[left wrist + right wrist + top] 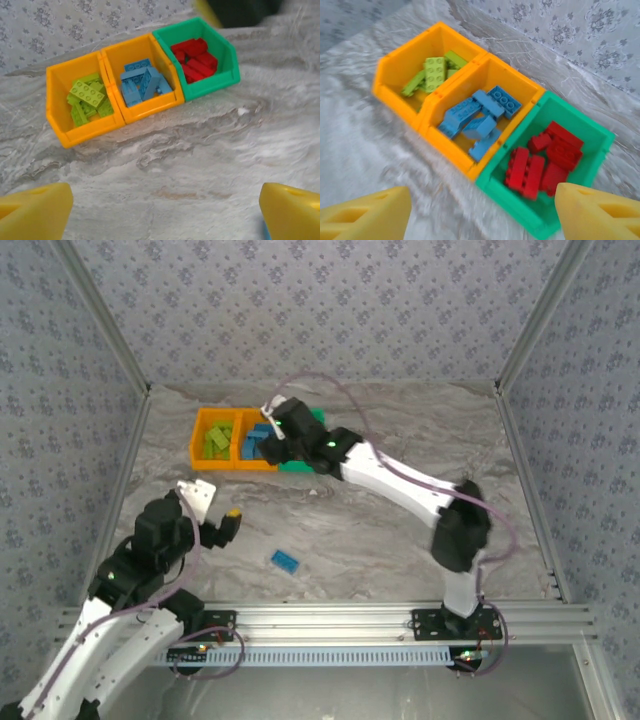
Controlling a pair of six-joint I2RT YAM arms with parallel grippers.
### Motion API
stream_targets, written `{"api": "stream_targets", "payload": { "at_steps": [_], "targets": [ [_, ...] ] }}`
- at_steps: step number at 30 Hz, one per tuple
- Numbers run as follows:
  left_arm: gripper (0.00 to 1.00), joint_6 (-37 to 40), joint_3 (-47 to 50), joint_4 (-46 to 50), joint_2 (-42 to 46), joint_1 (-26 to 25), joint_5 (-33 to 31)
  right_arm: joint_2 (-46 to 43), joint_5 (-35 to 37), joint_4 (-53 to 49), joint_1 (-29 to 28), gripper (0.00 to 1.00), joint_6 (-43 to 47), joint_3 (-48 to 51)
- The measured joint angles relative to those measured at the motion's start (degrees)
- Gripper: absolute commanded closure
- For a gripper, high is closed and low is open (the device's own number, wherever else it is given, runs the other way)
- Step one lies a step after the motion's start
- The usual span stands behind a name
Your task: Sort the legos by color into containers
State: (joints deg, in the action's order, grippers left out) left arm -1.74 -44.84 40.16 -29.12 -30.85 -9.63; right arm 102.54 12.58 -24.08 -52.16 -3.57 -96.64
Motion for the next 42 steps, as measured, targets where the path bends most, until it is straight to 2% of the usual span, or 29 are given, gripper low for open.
{"api": "stream_targets", "payload": {
  "at_steps": [4, 7, 11, 17, 19, 21, 25, 30, 42],
  "targets": [
    [0.1, -15.32, -5.27, 1.11, -6.97, -0.2, 2.84, -16.83, -0.61, -3.69, -4.92, 0.12, -0.72, 11.61],
    [0.12, -27.23, -4.15, 0.02, -10.43, -2.89, 4.31, -26.1, 0.15, -8.04, -10.62, 0.1, -2.78, 19.26],
    [0.14, -43.78, 1.31, -3.41, -13.55, -11.26, 3.76, -32.94, 1.97, -15.61, -15.21, 0.08, -7.69, 26.91],
    [0.17, -68.15, 5.38, -4.07, -22.93, -26.05, -2.23, -40.15, 5.11, -22.51, -16.24, 0.05, -14.1, 34.07],
    [0.17, -74.77, 6.19, -4.5, -26.77, -29.18, -2.86, -42.05, 6.23, -22.93, -16.24, 0.04, -15.15, 34.84],
    [0.17, -79.62, 7.93, -6.67, -30.12, -30.08, -2.27, -42.95, 6.84, -22.91, -16.24, 0.03, -15.61, 35.01],
    [0.17, -85.99, 10.95, -11.15, -37.13, -30.29, 0.2, -42.56, 7.26, -22.88, -16.24, 0.02, -16.0, 35.01],
    [0.18, -88.56, 10.82, -13.92, -42.6, -30.34, 0.46, -41.05, 7.23, -22.93, -16.24, 0.01, -16.2, 35.01],
    [0.61, -89.72, 10.71, -14.71, -46.31, -29.11, 1.51, -40.94, 6.03, -22.88, -16.24, 0.01, -16.57, 35.89]
  ]
}}
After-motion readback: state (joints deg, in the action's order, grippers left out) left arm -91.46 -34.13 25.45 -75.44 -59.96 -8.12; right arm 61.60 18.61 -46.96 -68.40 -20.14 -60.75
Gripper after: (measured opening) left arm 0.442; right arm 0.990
